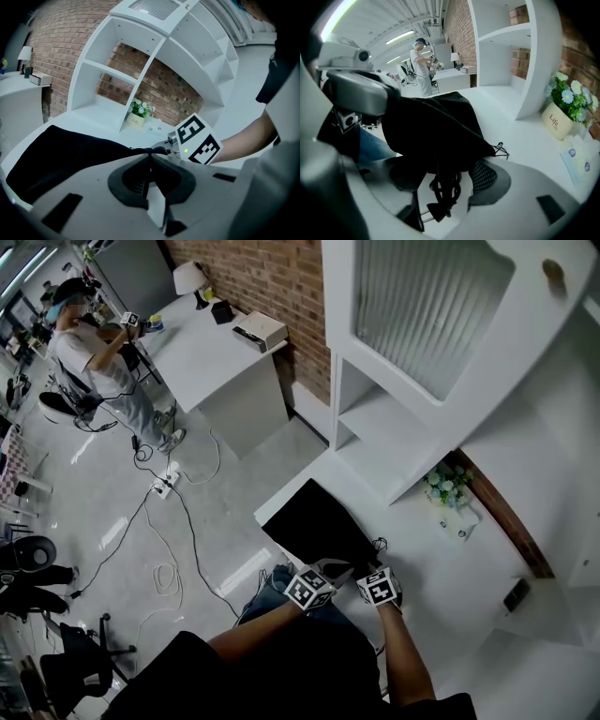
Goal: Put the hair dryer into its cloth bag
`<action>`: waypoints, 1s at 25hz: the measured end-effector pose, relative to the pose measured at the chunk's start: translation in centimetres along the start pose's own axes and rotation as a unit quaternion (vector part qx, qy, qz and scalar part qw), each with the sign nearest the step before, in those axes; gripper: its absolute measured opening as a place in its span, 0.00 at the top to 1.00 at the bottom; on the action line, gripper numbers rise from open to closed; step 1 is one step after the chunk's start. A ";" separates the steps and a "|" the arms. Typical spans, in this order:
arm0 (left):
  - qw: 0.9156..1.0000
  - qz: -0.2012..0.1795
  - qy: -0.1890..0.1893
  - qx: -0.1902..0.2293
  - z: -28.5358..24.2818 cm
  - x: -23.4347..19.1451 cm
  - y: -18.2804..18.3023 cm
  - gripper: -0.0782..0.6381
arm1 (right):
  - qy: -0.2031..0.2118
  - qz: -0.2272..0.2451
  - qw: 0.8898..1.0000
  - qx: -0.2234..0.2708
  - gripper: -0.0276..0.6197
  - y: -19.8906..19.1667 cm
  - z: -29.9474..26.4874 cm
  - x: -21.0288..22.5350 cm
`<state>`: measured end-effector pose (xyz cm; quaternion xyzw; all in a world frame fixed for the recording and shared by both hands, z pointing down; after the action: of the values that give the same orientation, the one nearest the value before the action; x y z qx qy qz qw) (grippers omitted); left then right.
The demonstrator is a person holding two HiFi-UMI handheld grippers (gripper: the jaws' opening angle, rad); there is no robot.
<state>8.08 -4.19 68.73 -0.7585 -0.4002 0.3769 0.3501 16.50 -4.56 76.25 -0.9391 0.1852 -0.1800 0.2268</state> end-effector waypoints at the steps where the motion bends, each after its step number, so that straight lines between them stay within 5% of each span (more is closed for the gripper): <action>1: 1.000 0.001 0.000 0.000 0.0 0.0 0.0 0.85 | 0.004 -0.003 1.000 0.002 0.51 -0.3 0.5 0.0; 8: 1.000 -0.008 0.019 -0.002 -0.4 -0.7 0.0 0.85 | -0.010 -0.013 1.000 0.019 0.50 -3.2 2.5 0.3; 17: 1.000 -0.004 0.026 -0.011 -0.9 0.1 -0.5 0.85 | 0.001 -0.001 0.999 -0.032 0.50 -5.5 0.3 0.2; 25: 0.999 -0.010 0.029 -0.009 -1.1 0.2 -0.4 0.85 | -0.016 -0.026 0.999 -0.012 0.62 -4.3 1.0 1.3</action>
<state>8.98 -4.06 69.56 -0.7683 -0.4010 0.3475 0.3580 19.15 -1.18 77.87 -0.9491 0.1594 -0.1686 0.2132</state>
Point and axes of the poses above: the fingertips, and each gripper's own axes: z backward along the fingers, x to its right, y out of its top, the point moved 5 cm from there along z, backward along the fingers, and after that the axes turned 12 degrees about -z, right-handed, at the moved point
